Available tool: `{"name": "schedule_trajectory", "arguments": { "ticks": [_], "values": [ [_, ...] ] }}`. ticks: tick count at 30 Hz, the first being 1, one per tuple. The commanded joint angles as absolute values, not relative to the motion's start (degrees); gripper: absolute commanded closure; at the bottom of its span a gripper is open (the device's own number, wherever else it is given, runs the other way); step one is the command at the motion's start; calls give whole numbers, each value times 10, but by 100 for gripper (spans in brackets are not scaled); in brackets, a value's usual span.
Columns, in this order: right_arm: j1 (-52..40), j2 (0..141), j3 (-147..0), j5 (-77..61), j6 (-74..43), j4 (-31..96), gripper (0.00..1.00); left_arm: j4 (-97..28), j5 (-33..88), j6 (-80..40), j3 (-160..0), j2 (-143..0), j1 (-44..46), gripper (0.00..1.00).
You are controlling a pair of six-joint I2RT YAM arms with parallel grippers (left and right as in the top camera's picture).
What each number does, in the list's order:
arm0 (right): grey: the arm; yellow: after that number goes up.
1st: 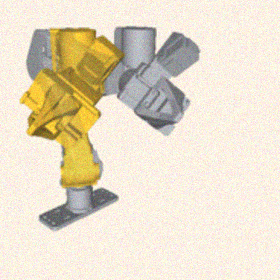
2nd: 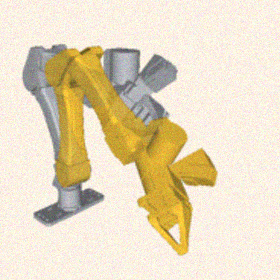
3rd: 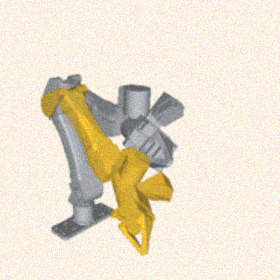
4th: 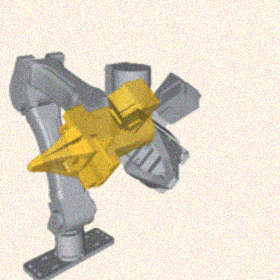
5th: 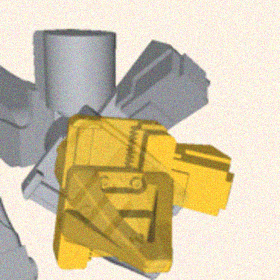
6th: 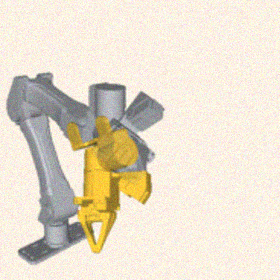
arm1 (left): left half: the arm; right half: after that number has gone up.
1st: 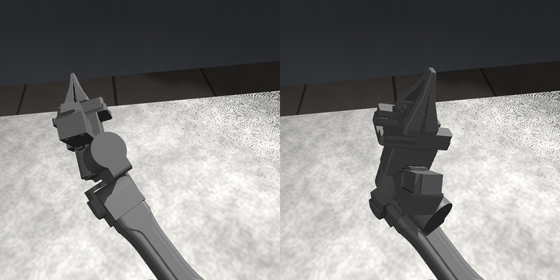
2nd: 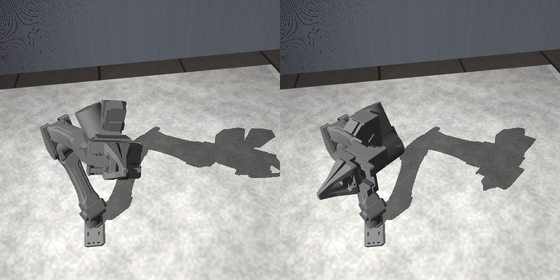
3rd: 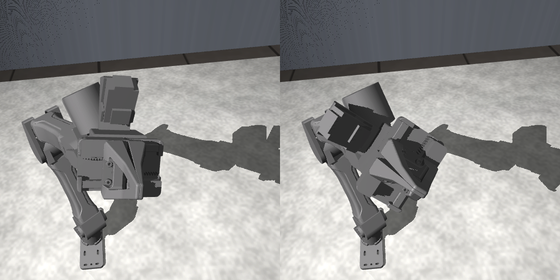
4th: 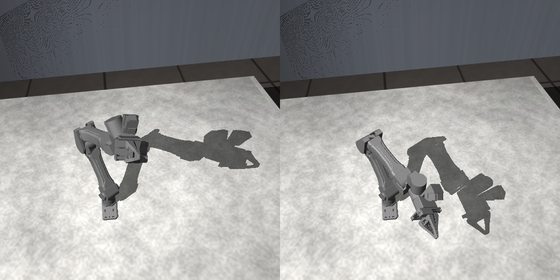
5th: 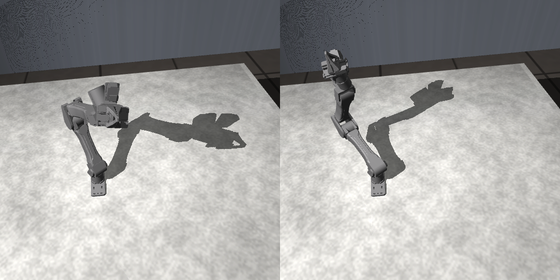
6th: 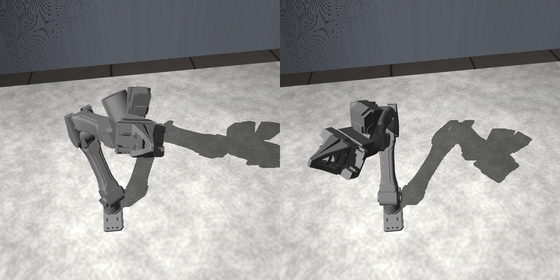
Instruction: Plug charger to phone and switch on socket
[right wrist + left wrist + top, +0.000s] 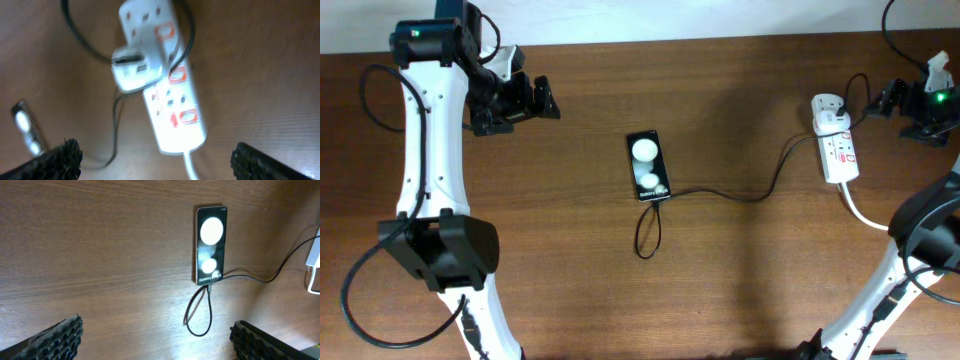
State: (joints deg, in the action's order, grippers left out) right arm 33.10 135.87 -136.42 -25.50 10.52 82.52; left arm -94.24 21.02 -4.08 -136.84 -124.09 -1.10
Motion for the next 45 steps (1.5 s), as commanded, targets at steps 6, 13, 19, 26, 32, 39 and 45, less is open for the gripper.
{"name": "schedule_trajectory", "arguments": {
  "ticks": [6,13,19,26,32,39,45],
  "values": [
    [270,1418,-1371,-252,118,755,1,-940,217,-32,-1374,-1237,-12,1],
    [269,1448,-1356,-255,113,741,1,-940,217,-32,-1374,-1237,-12,1],
    [261,1448,-1352,-263,114,750,1,-939,217,-32,-1374,-1237,-12,1],
    [232,1448,-1316,-263,113,742,1,-935,217,-32,-1374,-1237,-12,1],
    [234,1448,-1316,-233,111,733,1,-935,217,-32,-1374,-1237,-12,1],
    [232,1448,-1316,-256,103,741,1,-933,217,-32,-1374,-1237,-12,1],
    [232,1448,-1314,-315,96,746,1,-933,217,-32,-1374,-1237,-12,1]
  ]
}}
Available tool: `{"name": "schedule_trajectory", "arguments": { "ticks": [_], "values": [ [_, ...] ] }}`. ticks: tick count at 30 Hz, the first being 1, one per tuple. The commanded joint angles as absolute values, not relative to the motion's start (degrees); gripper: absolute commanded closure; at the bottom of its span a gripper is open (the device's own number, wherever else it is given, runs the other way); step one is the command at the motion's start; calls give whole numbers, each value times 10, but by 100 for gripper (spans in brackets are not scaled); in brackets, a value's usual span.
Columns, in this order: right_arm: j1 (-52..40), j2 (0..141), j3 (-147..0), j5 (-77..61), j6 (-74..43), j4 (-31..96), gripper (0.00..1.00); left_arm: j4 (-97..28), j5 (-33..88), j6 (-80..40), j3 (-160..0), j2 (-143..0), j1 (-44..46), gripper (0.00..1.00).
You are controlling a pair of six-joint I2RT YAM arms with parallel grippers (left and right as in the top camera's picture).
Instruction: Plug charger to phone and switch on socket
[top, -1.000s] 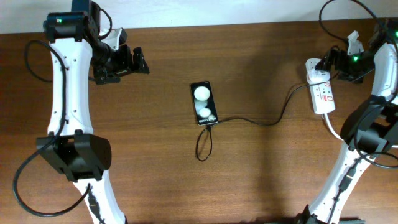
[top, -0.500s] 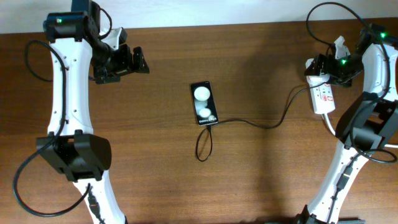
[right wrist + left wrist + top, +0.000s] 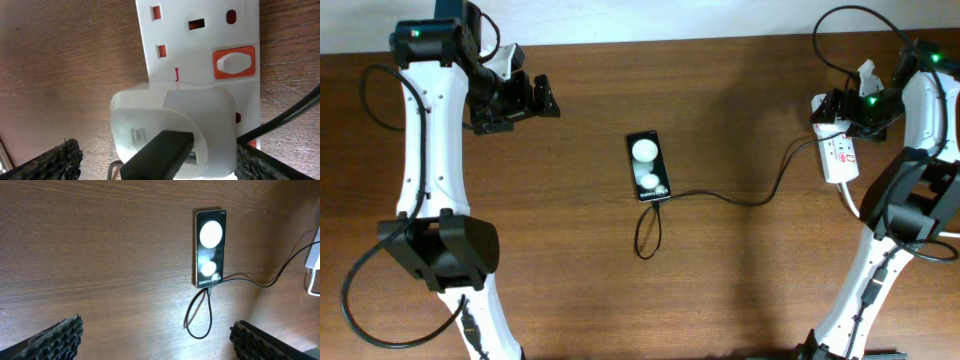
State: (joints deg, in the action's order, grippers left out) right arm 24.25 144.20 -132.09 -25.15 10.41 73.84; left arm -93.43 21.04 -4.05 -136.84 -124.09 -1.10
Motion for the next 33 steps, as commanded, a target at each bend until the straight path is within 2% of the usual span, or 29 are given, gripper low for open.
{"name": "schedule_trajectory", "arguments": {
  "ticks": [1,11,14,16,21,27,33],
  "values": [
    [232,1448,-1310,-329,96,746,1,-933,217,-32,-1374,-1237,-12,1],
    [234,1448,-1258,-320,91,730,1,-933,217,-32,-1374,-1237,-12,1],
    [257,1442,-1284,-224,40,754,1,-933,217,-32,-1374,-1237,-12,1],
    [272,1431,-1328,-210,40,789,1,-928,217,-32,-1374,-1237,-12,1],
    [277,1345,-1416,-191,40,875,1,-924,217,-32,-1374,-1237,-12,1],
    [277,1193,-1422,-188,40,953,1,-924,216,-32,-1374,-1237,-12,1],
    [277,1190,-1417,-188,40,963,1,-924,216,-32,-1374,-1237,-12,1]
  ]
}}
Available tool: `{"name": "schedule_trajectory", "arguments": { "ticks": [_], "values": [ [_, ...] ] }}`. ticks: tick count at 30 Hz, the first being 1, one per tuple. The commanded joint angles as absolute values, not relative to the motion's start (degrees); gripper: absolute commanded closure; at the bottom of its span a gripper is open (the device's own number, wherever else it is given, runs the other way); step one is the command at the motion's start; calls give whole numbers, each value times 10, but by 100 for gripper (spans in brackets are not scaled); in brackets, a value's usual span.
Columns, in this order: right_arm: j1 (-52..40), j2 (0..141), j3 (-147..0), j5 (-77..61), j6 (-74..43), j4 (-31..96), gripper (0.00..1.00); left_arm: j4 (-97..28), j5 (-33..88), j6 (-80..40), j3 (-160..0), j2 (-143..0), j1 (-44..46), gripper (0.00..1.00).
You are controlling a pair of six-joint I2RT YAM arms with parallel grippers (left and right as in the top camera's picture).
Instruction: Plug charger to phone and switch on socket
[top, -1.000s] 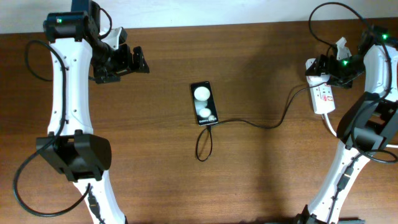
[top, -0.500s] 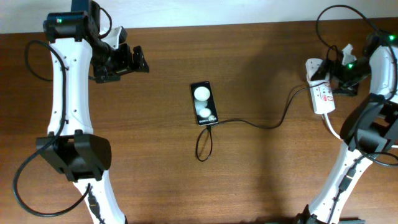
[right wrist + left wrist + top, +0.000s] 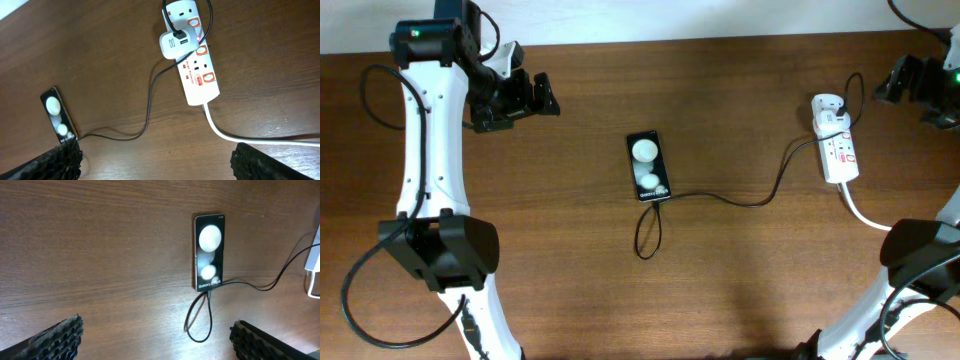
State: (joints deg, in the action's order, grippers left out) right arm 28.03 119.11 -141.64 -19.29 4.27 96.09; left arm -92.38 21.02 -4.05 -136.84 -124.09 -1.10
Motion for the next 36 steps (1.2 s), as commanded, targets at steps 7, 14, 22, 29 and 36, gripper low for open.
{"name": "schedule_trajectory", "arguments": {
  "ticks": [7,14,22,29,36],
  "values": [
    [277,1190,-1417,-188,40,963,1,-924,216,-32,-1374,-1237,-12,1],
    [277,1190,-1417,-188,40,963,1,-924,216,-32,-1374,-1237,-12,1],
    [277,1190,-1417,-188,40,963,1,-769,171,-32,-1320,-1218,19,1],
    [277,1190,-1417,-188,40,963,1,-471,95,-31,-905,-948,44,1],
    [277,1190,-1417,-188,40,963,1,-169,61,-31,-488,-598,44,1]
  ]
}}
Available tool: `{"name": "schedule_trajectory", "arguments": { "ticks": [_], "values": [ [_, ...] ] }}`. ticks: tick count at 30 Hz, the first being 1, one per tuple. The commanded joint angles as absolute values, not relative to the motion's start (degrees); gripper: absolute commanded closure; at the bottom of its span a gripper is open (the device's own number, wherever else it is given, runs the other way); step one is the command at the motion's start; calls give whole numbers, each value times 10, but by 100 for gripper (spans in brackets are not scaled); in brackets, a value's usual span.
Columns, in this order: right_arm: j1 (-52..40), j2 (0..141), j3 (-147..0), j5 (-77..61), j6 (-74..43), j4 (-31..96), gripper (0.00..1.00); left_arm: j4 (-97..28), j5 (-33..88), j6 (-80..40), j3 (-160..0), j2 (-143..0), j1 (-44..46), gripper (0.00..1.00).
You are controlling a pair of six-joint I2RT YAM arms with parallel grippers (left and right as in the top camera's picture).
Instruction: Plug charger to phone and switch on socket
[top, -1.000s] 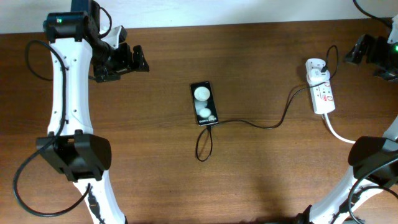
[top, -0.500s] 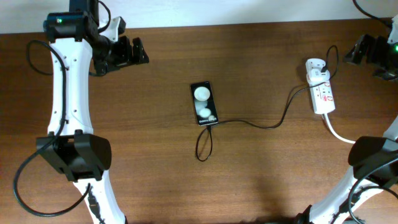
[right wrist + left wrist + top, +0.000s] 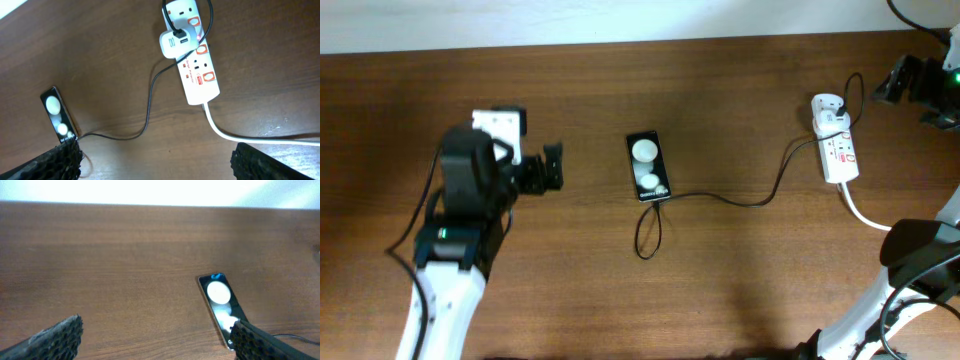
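The black phone (image 3: 648, 165) lies flat mid-table, its screen showing two bright spots; it also shows as phone (image 3: 220, 304) and phone (image 3: 57, 116). A thin black cable (image 3: 740, 198) meets its near end, loops, and runs to the white charger (image 3: 176, 44) seated in the white power strip (image 3: 199, 65). A small red glow shows beside the strip's second switch (image 3: 198, 36). My left gripper (image 3: 548, 168) stands open, left of the phone and apart from it. My right gripper (image 3: 905, 82) is open, high beyond the strip at the far right.
The strip's thick white cord (image 3: 235, 134) trails off toward the right edge. The cable's loop (image 3: 647, 238) lies just in front of the phone. A pale wall (image 3: 150, 190) borders the table's far edge.
My left arm has shifted from the far-left rear to a spot just left of the phone; its camera now looks low across the table. The right arm, phone and cable are unchanged.
My right gripper first hovered beside the strip, then was close over the charger and switches, then stood withdrawn high at the far right, with a red glow on the strip. The left arm stayed at the rear left until its move beside the phone.
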State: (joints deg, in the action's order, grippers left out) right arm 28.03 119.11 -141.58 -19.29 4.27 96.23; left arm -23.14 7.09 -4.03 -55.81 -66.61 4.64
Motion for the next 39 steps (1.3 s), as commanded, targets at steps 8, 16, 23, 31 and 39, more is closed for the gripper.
{"name": "schedule_trajectory", "arguments": {
  "ticks": [8,16,23,31,39],
  "values": [
    [277,1190,-1417,-188,40,963,1,142,32,-29,-127,-253,35,1],
    [277,1190,-1417,-188,40,963,1,138,17,-29,-5,-106,9,1],
    [277,1190,-1417,-188,40,963,1,-49,-9,15,-5,-33,4,1],
    [277,1190,-1417,-188,40,963,1,-50,-3,57,-5,-3,0,1],
    [277,1190,-1417,-188,40,963,1,-48,6,53,-5,-3,-1,1]
  ]
}}
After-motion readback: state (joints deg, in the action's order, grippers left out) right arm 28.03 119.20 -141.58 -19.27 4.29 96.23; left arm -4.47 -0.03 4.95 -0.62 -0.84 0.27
